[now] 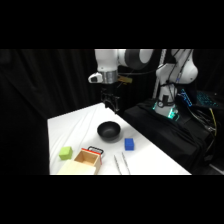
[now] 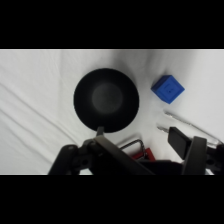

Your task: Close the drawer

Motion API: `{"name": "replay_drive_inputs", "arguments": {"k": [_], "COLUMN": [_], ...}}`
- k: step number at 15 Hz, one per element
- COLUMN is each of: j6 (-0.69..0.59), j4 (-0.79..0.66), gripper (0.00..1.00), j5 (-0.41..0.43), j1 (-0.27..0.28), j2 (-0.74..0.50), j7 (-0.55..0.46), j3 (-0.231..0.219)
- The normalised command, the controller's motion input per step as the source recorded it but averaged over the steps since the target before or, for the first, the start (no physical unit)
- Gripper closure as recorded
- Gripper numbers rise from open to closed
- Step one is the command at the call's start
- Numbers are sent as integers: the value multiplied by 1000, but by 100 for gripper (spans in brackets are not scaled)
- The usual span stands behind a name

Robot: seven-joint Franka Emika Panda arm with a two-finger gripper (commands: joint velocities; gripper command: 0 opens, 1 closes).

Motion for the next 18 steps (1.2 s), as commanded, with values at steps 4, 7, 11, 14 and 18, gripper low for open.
{"name": "replay_drive_inputs", "arguments": {"k": [4,7,11,14,18], "j6": [56,154,209,210,180], "j4": [50,166,273,301,253], "gripper": [0,0,0,0,0], "j5": [28,93,175,259,366], "j1": [-22,-2,-1,-28,-95], "j2": [74,230,294,263,224], "j7": [-43,-177,-336,-448,-551], "j3": [33,56,82,110,155]}}
